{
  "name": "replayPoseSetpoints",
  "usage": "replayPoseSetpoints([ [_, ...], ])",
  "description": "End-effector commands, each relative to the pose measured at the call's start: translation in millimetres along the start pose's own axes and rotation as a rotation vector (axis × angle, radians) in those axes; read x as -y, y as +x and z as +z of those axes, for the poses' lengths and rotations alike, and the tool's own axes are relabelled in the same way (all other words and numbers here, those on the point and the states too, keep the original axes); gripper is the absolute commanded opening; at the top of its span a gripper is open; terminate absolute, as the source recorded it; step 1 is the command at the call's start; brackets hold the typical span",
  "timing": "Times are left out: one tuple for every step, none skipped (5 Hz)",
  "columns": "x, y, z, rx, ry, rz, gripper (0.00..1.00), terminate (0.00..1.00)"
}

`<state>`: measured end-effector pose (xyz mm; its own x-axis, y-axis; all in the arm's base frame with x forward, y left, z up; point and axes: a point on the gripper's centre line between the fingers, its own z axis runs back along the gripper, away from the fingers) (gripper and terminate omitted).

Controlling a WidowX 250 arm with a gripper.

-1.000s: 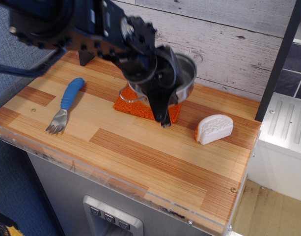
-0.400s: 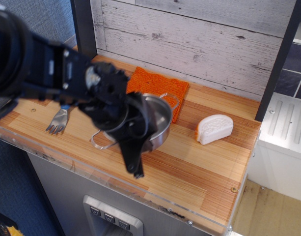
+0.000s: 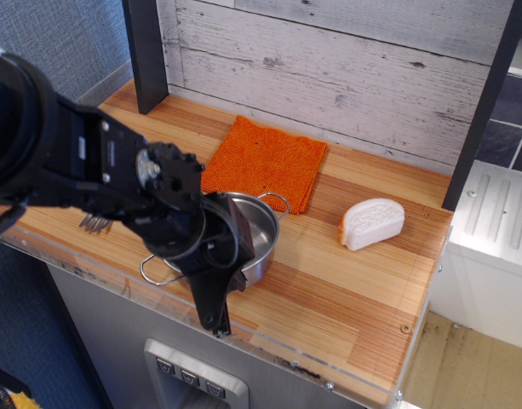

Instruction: Move the silver pot in front of the orange rag.

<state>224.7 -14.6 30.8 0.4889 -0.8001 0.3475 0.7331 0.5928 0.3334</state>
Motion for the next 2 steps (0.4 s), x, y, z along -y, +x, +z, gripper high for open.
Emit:
replayPoseSetpoints([
  [-1.3,-15.5,9.7,0.002,0.061,0.021,1.0,0.0],
  [-0.4,-19.4,11.6,-0.001,0.078,0.014,1.0,0.0],
])
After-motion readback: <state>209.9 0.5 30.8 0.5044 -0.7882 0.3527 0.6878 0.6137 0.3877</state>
